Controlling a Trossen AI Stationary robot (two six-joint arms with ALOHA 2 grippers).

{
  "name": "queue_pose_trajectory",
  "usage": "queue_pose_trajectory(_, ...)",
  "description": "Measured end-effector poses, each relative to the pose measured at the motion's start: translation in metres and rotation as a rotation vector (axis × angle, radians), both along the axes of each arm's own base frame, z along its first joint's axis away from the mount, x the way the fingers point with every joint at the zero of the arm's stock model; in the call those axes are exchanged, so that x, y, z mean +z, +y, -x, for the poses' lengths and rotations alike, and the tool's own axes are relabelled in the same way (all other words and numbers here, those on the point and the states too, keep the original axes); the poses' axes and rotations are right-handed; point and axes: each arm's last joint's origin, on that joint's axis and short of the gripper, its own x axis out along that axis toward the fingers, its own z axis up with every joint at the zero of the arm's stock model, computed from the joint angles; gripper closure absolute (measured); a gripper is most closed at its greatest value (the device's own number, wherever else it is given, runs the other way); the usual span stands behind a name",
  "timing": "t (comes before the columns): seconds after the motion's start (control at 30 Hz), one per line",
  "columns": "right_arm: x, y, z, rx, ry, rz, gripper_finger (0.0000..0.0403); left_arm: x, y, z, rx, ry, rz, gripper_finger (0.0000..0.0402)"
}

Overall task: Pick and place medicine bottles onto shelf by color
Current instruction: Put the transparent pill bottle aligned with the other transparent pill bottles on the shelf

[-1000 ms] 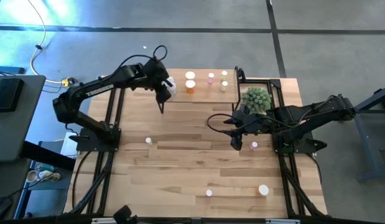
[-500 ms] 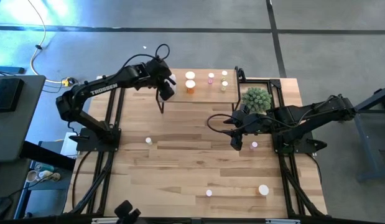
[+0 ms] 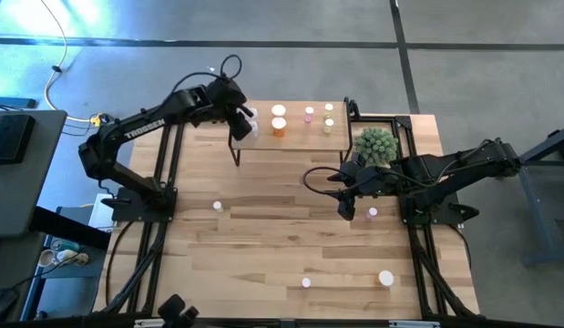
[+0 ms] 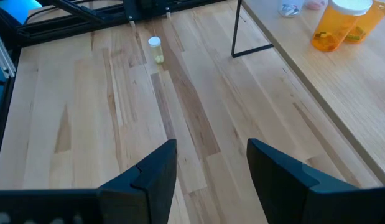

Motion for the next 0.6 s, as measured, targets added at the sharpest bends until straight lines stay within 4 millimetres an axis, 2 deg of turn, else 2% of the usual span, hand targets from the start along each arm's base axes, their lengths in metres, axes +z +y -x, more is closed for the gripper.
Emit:
queue_pose_trajectory(0.17, 0.0, 0.0, 0.0, 0.0, 0.001, 0.0, 0.0217, 0.042, -0.008, 0.004, -0.007, -0.05, -0.042, 0.0257)
queue_pose_trajectory(0.3, 0.0, 0.0, 0.0, 0.0, 0.001, 0.0, 0.0217, 0.068, -0.021, 0.002, -0.059, -0.098, -0.052, 0.0257)
queue_pose_trajectory(0.43, 0.0, 0.0, 0.0, 0.0, 0.001, 0.0, 0.0217, 0.072, -0.042, -0.011, -0.199, -0.142, 0.011, 0.0257)
queue_pose_trajectory(0.6, 0.0, 0.0, 0.0, 0.0, 0.001, 0.0, 0.0217, 0.058, -0.059, -0.035, -0.292, -0.083, 0.062, 0.0257)
